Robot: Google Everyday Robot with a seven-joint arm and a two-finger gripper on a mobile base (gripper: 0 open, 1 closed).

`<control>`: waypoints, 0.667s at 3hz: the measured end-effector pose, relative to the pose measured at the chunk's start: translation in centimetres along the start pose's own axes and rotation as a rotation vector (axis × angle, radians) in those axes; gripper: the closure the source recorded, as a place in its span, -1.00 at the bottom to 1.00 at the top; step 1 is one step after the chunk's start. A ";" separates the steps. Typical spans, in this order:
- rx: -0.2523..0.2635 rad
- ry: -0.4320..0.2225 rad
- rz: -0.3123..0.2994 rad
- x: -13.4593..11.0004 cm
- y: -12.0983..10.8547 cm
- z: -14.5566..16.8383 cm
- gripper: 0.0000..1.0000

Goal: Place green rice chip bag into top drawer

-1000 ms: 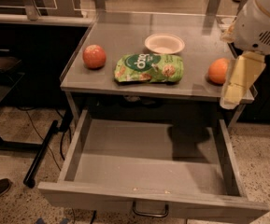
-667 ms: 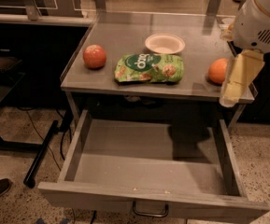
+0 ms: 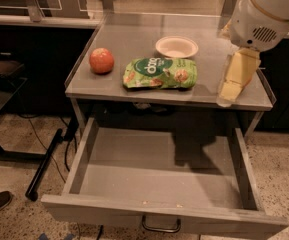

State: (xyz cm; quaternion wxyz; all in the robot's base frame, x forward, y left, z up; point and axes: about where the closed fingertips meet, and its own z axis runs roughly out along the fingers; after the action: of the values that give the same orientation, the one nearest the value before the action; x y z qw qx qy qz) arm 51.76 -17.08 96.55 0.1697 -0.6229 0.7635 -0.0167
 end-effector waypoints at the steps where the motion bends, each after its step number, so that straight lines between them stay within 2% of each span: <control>1: -0.011 -0.001 -0.023 -3.0 -2.3 1.3 -1.00; 2: -0.034 0.006 -0.031 -4.9 -5.2 3.6 -1.00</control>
Offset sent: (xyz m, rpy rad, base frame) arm 0.0900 0.0507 -0.0182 -0.0170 0.0653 0.0459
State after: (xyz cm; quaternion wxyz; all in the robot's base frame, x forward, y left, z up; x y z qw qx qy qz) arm 58.53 -12.92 95.53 0.1566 -0.6376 0.7543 -0.0080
